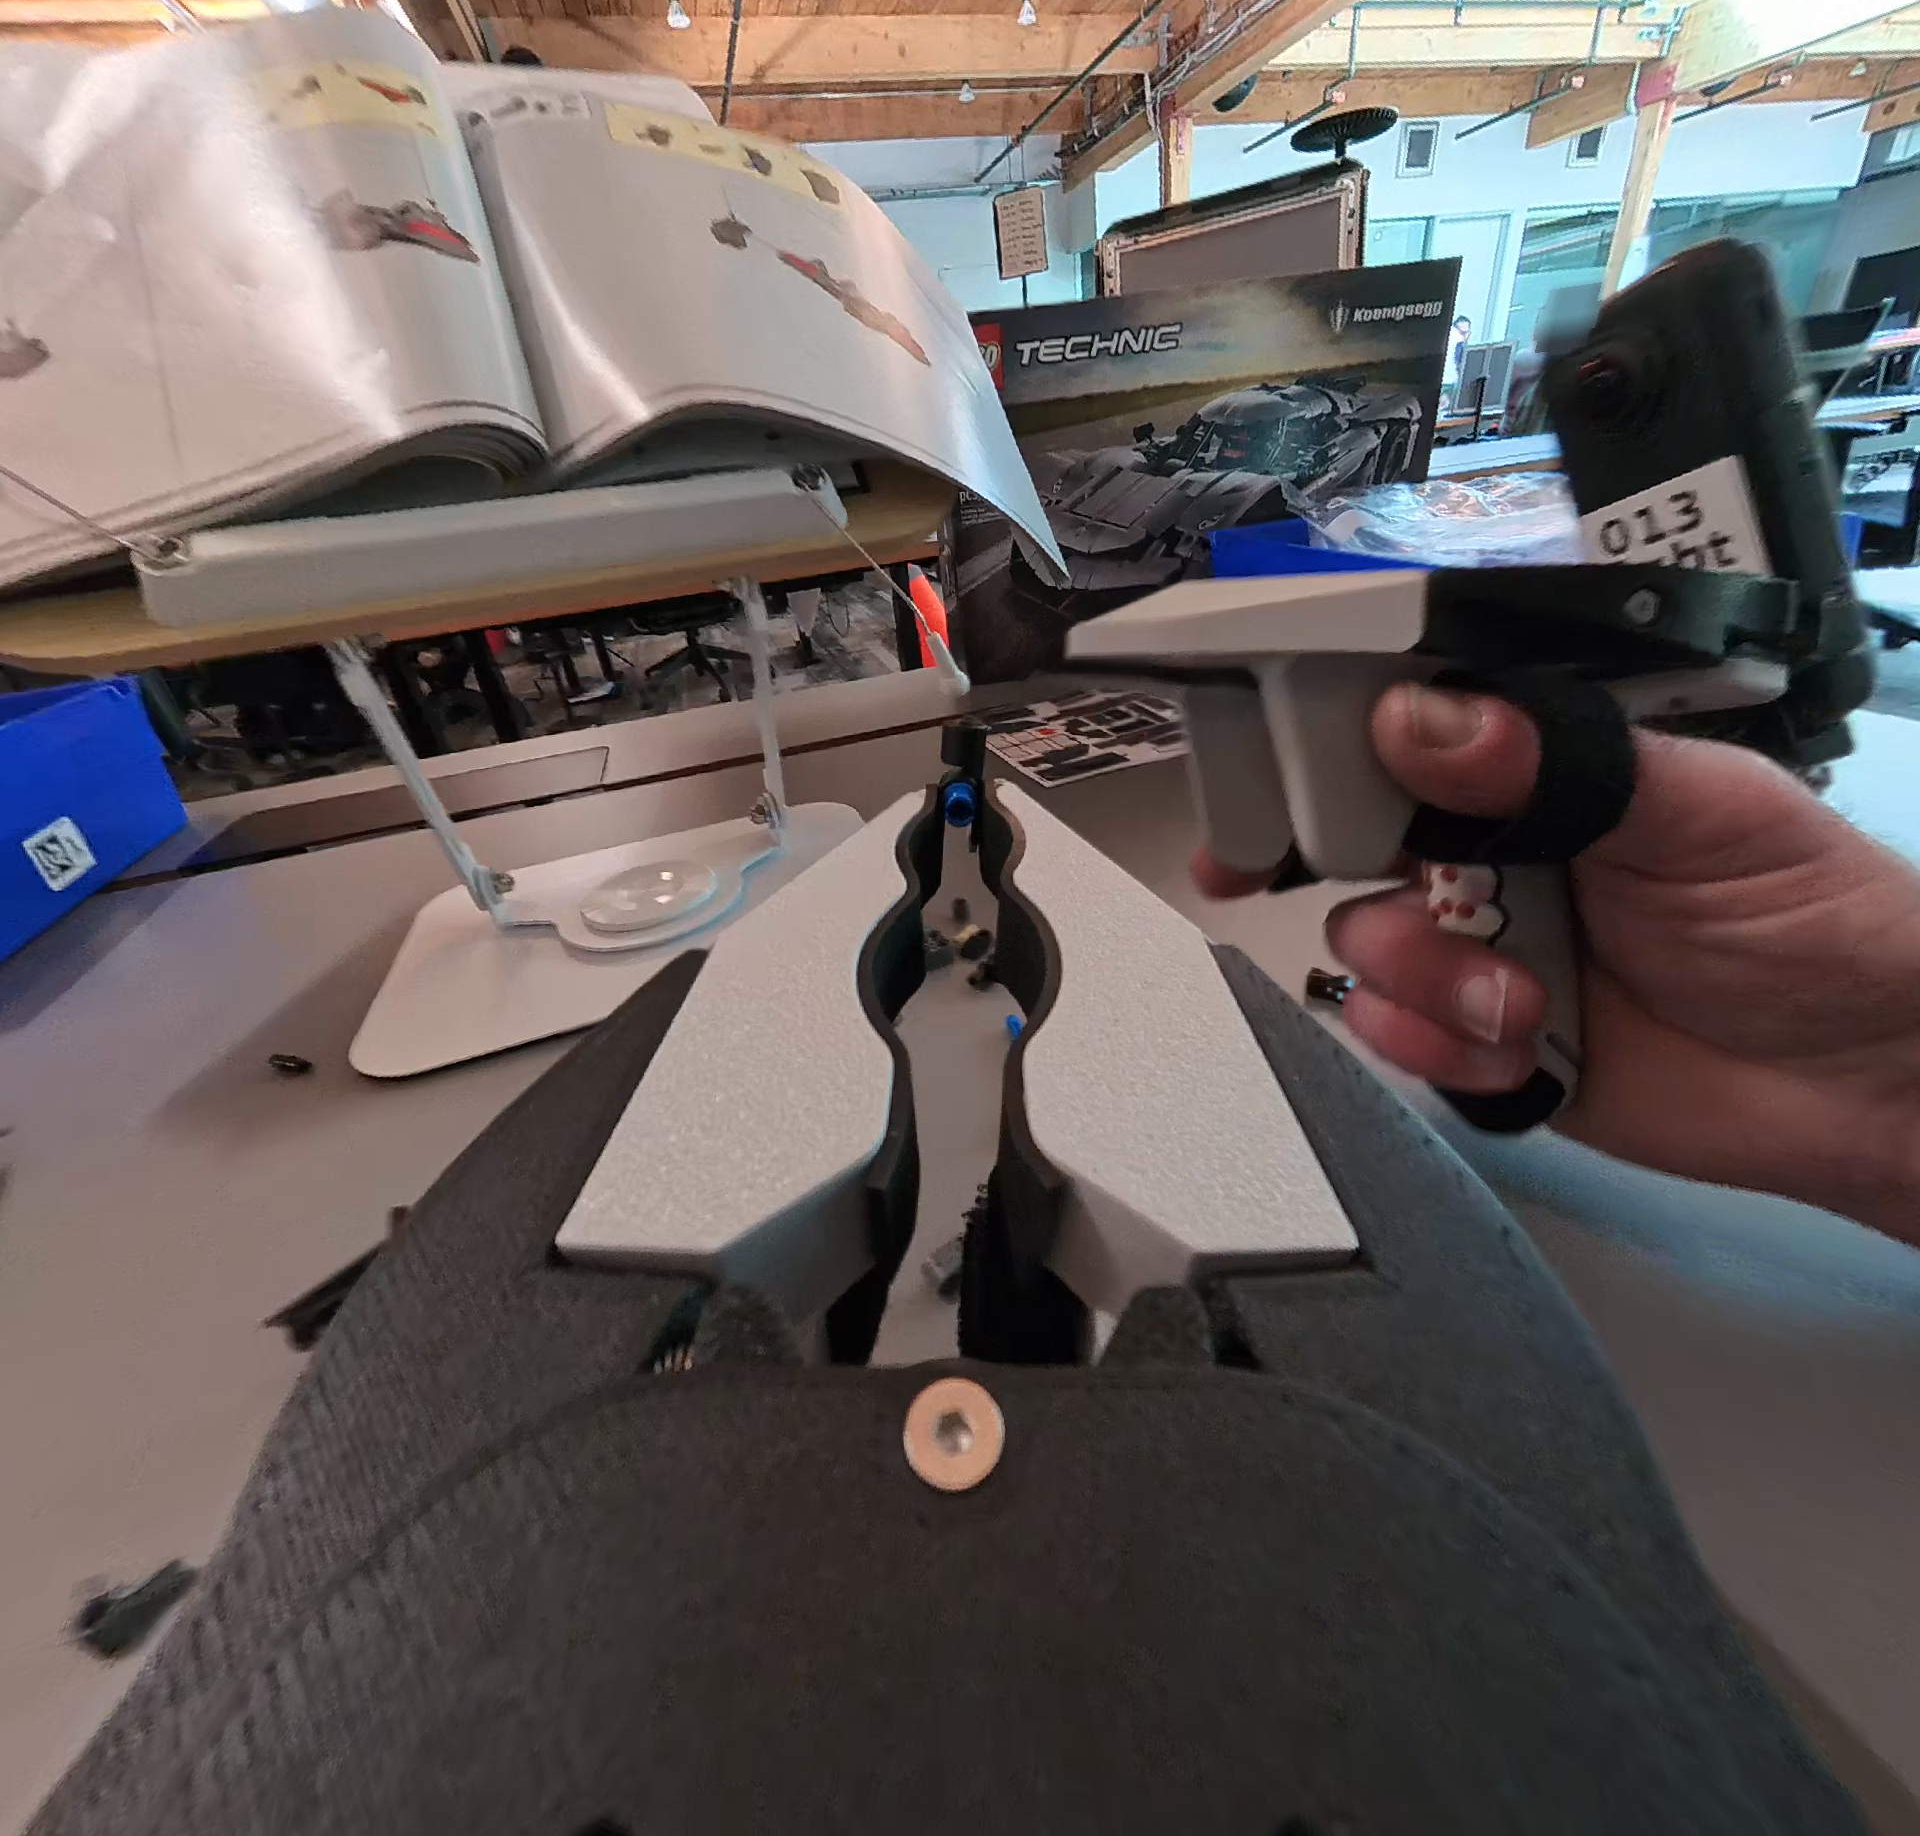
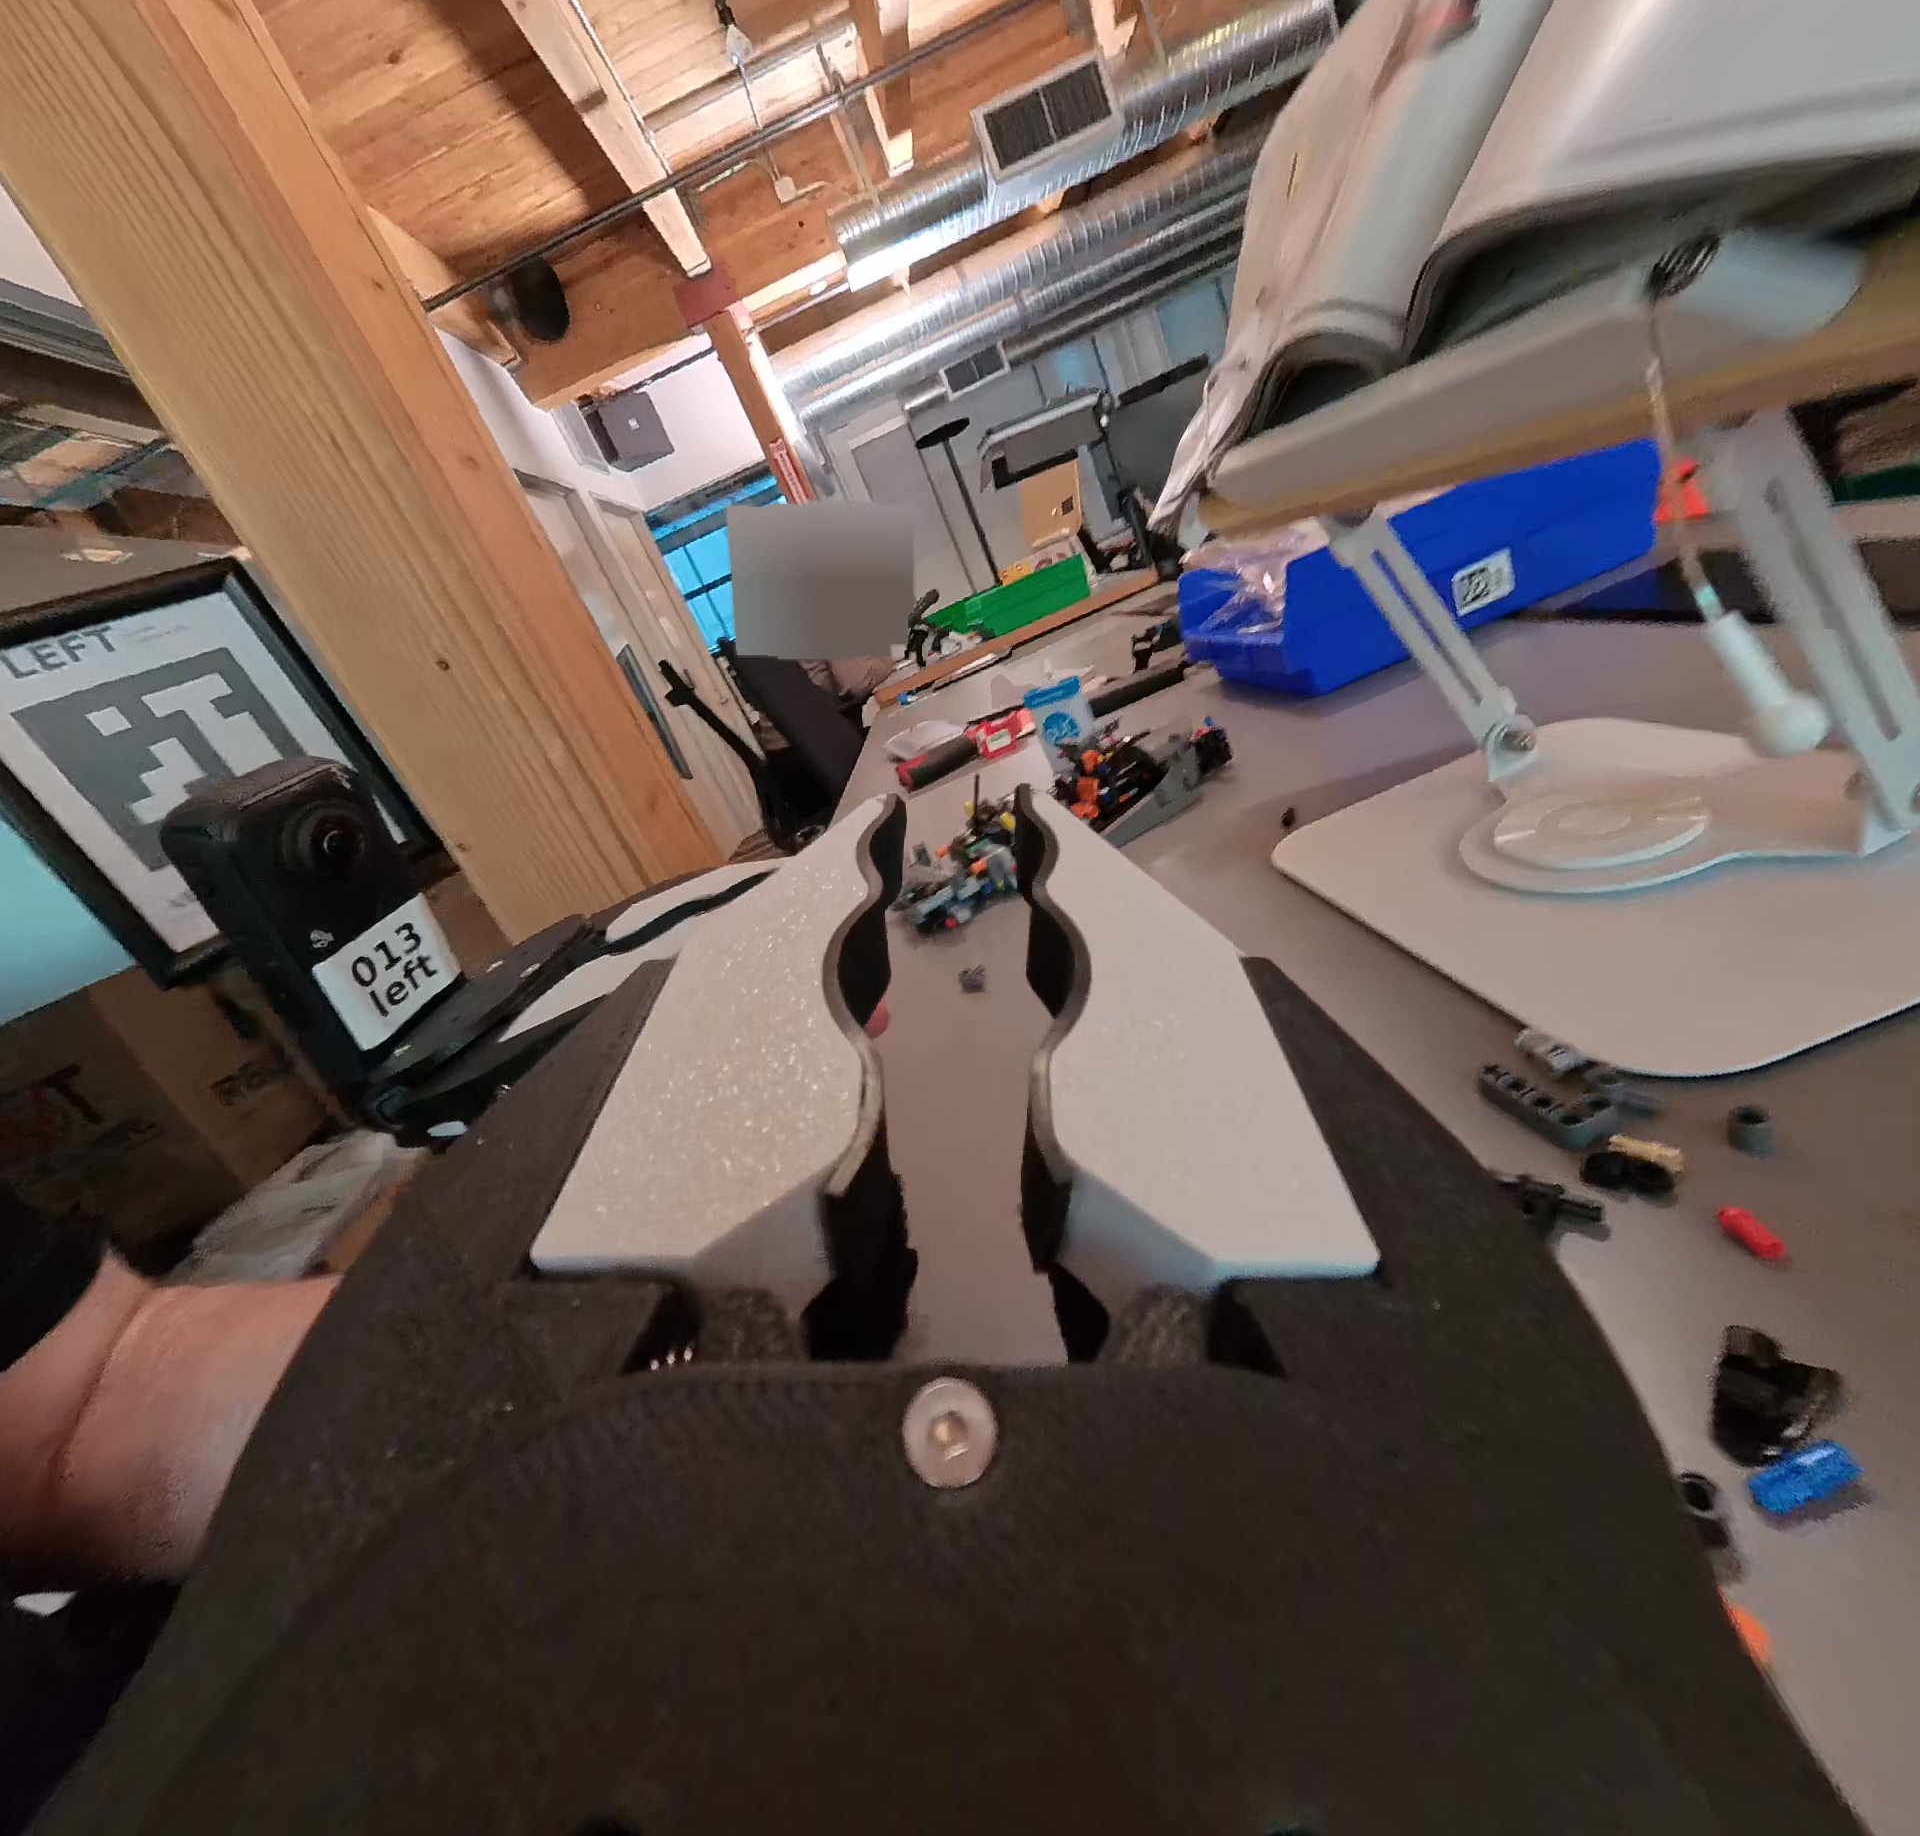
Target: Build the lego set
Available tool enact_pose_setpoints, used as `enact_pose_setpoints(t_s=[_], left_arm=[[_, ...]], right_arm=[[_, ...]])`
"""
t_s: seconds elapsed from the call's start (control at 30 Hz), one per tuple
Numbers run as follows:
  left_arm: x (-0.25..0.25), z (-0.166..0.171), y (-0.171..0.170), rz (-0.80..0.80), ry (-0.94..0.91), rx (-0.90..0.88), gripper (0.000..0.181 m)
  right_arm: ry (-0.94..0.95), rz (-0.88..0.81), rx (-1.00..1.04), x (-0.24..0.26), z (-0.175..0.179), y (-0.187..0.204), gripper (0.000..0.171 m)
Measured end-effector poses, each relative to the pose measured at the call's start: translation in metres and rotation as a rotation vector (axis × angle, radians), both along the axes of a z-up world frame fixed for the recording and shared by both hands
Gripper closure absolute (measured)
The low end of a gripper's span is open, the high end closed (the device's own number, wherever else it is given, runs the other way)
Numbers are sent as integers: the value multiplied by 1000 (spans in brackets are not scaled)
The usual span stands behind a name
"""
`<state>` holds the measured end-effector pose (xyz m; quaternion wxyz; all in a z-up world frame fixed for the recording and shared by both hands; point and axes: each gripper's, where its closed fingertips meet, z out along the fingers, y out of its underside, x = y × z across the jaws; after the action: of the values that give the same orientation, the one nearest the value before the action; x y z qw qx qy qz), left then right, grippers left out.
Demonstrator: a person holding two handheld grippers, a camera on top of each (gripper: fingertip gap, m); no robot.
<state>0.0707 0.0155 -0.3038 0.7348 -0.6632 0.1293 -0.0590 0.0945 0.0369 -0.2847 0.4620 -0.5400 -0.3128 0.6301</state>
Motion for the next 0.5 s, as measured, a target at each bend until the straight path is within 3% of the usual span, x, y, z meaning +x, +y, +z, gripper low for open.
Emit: enact_pose_setpoints(t_s=[0.23,0.5], left_arm=[[-53,17,-16,102,16,34,177],[-111,0,-21,192,-34,14,177]], right_arm=[[14,-81,81,28,17,6,151],[-293,-113,239,47,-7,3,151]])
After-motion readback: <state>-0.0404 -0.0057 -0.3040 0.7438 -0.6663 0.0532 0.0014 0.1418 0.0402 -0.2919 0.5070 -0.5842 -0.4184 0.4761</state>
